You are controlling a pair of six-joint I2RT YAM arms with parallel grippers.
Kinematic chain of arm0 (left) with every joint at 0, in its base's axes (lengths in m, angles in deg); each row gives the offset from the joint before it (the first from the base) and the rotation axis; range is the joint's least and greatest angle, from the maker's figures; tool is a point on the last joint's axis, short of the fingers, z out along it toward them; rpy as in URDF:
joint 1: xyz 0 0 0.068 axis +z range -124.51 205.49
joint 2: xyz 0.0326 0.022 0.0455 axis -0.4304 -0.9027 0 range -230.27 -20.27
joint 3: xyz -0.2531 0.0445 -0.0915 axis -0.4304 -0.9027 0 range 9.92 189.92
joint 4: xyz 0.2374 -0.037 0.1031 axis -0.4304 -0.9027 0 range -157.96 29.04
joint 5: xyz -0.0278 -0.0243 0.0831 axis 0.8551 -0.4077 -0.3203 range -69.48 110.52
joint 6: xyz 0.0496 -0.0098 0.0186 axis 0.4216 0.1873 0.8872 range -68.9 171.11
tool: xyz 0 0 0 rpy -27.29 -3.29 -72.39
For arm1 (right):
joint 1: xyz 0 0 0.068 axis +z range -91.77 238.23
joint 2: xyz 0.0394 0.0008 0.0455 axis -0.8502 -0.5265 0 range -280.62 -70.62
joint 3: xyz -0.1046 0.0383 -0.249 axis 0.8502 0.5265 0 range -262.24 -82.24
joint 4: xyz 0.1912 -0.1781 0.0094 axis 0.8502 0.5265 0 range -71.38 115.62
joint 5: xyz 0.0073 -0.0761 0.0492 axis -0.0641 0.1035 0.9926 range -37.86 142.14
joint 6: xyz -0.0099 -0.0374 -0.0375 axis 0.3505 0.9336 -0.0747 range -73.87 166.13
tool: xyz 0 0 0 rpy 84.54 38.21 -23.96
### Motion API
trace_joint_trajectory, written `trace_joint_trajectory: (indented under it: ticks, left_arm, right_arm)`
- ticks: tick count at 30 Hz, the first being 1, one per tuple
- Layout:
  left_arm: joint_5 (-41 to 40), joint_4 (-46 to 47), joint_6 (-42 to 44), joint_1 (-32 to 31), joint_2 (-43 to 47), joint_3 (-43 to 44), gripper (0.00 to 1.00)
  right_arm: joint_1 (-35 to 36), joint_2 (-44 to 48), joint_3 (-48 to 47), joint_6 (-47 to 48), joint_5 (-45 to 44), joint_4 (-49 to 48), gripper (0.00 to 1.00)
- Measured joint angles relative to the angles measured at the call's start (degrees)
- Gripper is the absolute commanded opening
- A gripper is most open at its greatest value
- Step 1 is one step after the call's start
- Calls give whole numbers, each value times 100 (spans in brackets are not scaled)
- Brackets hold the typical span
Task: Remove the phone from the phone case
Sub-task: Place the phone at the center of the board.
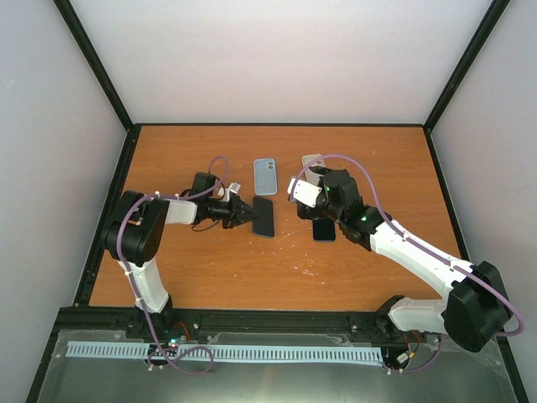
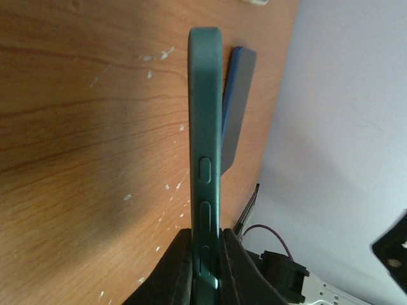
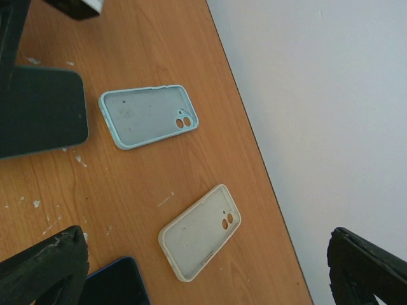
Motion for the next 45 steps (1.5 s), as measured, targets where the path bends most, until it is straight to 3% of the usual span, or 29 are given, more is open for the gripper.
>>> trace_joint_trajectory:
  ticks: [16,22,32,37,45]
  left_arm:
    - [-487,155,-13,-291,-621,339,7]
    - [-726,26,15,-326,-723,525,28]
    - [-992,-450,188,-345,-638,638,71]
    - [-1370,-785,404,-356,-361,688,98]
    - [-2157,-1473,975,-310,59,756,100]
  right_arm:
    - [-184,0,-85,-457,264,105,100]
    - [-225,0,-85,-452,363,105,100]
    - [-256,-17,-85,-479,461,85,100]
    - [-258,-116,-98,-546,505,90,100]
    - [-258,-254,-367,-702,535,208,100]
